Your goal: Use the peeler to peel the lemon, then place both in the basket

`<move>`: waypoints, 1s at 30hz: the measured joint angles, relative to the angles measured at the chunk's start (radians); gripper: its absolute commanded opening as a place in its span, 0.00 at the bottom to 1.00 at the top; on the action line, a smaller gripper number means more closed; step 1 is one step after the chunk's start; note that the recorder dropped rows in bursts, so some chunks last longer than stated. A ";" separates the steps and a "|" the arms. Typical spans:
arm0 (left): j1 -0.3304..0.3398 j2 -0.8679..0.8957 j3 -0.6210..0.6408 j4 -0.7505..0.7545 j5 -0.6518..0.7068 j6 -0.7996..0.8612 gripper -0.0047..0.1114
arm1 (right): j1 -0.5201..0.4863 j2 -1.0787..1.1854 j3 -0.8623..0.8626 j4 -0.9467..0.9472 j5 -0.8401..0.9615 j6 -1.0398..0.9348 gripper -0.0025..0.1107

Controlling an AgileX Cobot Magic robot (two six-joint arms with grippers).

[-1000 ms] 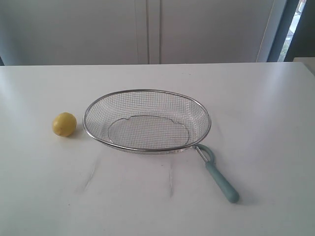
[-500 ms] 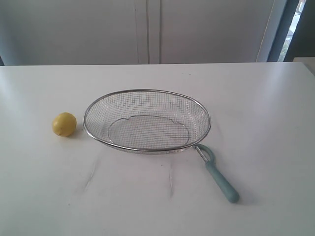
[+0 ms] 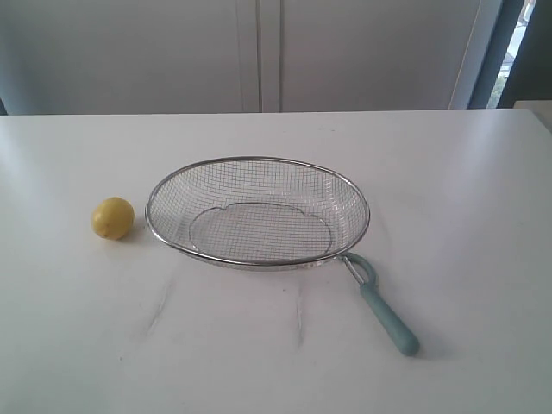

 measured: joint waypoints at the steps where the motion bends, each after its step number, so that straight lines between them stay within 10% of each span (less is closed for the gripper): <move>1: 0.000 0.000 0.000 0.000 0.000 0.000 0.04 | 0.000 0.000 0.000 0.000 0.006 0.000 0.02; 30: 0.000 0.000 0.000 0.000 0.000 0.000 0.04 | 0.000 0.414 -0.141 0.000 0.382 0.028 0.02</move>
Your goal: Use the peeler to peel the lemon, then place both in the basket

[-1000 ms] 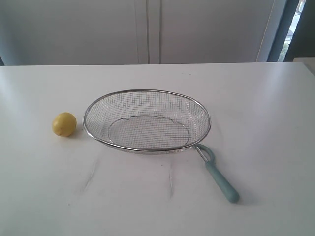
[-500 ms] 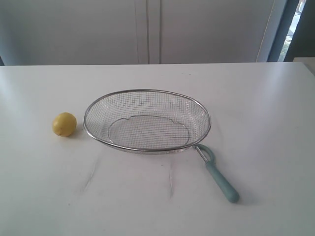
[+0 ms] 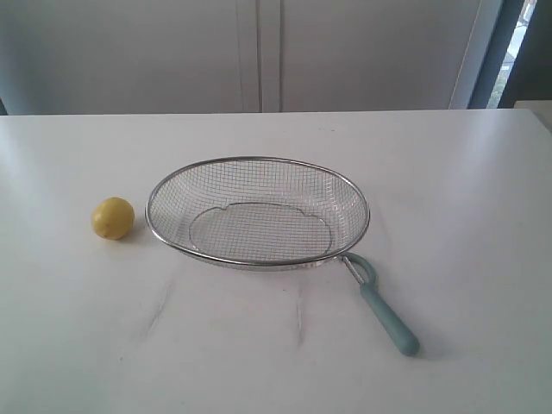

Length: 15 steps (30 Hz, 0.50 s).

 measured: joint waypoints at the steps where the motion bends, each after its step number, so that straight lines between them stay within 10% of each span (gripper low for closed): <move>1: 0.000 0.000 0.000 0.000 0.000 0.000 0.04 | 0.000 0.025 0.000 0.000 0.002 0.000 0.02; 15: 0.000 0.000 0.000 0.000 0.000 0.000 0.04 | 0.022 0.393 0.000 0.155 -0.062 -0.096 0.02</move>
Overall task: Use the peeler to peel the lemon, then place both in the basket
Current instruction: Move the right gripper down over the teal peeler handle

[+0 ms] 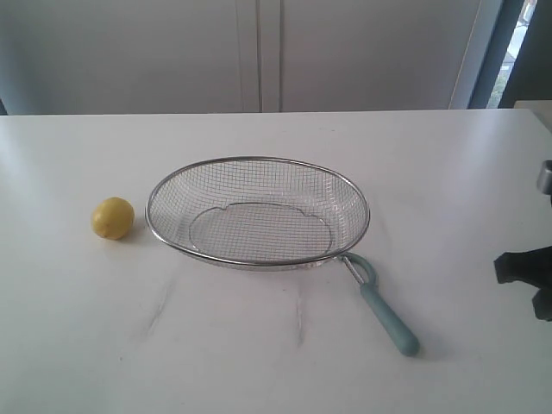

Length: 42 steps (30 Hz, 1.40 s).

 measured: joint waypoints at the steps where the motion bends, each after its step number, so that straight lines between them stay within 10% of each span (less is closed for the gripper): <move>1: 0.000 0.000 0.000 0.000 0.000 0.000 0.04 | 0.011 0.013 0.000 0.013 -0.008 -0.013 0.02; 29: 0.000 0.000 0.000 0.000 0.000 0.000 0.04 | 0.357 0.351 -0.243 0.049 -0.031 -0.108 0.03; 42: 0.000 0.000 0.000 0.000 0.000 0.000 0.04 | 0.417 0.439 -0.258 0.030 -0.079 -0.135 0.32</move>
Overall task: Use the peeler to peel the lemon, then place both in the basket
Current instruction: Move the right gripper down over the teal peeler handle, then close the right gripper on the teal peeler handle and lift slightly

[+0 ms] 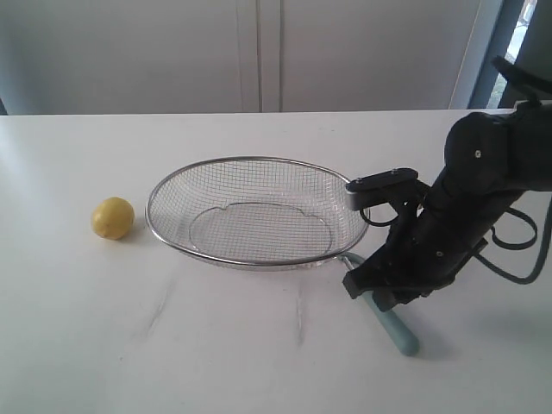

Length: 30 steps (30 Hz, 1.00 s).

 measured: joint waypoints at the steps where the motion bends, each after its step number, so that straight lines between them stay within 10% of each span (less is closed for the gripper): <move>1: 0.000 0.000 0.000 0.000 0.000 0.000 0.04 | 0.000 0.004 0.000 -0.003 -0.009 0.000 0.32; 30: 0.000 0.000 0.000 0.000 0.000 0.000 0.04 | 0.000 0.144 -0.002 -0.040 -0.074 0.000 0.32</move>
